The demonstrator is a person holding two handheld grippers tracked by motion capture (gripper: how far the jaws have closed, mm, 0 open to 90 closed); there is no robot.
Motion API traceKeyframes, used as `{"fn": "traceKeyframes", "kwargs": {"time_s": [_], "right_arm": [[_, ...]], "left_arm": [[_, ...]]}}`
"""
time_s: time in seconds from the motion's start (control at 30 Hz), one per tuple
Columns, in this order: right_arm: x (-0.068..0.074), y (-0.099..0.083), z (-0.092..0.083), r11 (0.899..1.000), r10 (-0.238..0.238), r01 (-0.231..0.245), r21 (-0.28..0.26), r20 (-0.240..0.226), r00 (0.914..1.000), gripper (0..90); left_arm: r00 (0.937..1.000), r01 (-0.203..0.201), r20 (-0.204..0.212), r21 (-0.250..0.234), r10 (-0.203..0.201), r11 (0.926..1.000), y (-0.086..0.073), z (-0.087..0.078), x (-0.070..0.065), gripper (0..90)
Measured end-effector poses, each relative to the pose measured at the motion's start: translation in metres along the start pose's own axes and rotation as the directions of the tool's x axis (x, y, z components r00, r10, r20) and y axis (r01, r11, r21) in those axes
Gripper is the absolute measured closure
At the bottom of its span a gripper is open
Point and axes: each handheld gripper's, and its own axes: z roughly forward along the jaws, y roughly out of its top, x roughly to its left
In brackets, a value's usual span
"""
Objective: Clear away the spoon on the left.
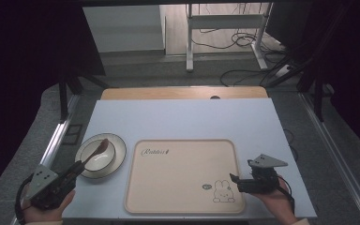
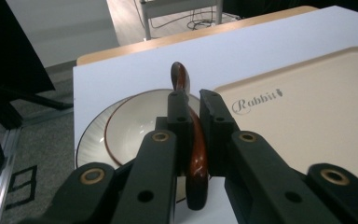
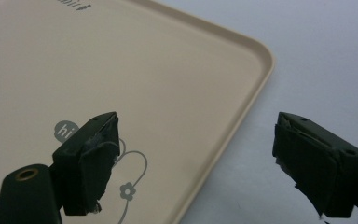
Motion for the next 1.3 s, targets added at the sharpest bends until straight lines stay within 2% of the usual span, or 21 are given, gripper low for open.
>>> {"fn": "traceKeyframes", "kwargs": {"time_s": [0.37, 0.67, 1.3], "right_arm": [[0.000, 0.000, -0.001, 1.000, 0.000, 0.000, -0.002, 0.000, 1.0000, 15.1], [-0.001, 0.000, -0.001, 1.000, 0.000, 0.000, -0.002, 0.001, 1.0000, 15.1], [-0.001, 0.000, -0.002, 1.000, 0.002, -0.002, -0.005, 0.005, 1.0000, 15.1]], "left_arm": [[0.9995, -0.017, 0.025, -0.027, 0.017, 0.9995, 0.019, 0.003, -0.007, 84.3], [0.9967, -0.045, 0.066, -0.048, 0.048, 0.9978, 0.037, 0.017, -0.019, 84.3], [0.9925, -0.061, 0.103, -0.064, 0.067, 0.9961, 0.054, 0.030, -0.028, 84.3]]}}
